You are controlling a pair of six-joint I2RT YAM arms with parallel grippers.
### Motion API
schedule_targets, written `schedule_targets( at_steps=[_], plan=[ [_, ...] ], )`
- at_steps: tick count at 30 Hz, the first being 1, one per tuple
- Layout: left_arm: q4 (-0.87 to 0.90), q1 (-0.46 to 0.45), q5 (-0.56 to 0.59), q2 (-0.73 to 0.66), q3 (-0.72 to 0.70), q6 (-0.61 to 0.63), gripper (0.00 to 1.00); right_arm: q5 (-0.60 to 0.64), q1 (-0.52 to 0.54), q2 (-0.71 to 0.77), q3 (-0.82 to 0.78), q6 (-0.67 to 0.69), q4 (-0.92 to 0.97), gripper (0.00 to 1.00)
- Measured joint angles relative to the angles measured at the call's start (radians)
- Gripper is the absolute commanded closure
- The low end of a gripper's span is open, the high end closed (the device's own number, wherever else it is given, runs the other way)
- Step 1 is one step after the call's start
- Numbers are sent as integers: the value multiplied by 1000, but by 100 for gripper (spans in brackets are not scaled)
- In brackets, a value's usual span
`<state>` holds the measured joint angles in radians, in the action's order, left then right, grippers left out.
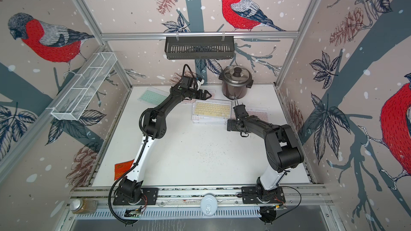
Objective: Stack the numeric keypads
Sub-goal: Adjust the numeric keypad.
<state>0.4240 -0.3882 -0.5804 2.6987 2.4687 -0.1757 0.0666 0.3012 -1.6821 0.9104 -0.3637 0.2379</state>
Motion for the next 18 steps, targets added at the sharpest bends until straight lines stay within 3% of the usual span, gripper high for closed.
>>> schedule_targets(
  at_steps=[18],
  plan=[
    [29, -5, 36, -60, -76, 38, 1, -14, -1, -19, 5, -3, -14, 0]
  ],
)
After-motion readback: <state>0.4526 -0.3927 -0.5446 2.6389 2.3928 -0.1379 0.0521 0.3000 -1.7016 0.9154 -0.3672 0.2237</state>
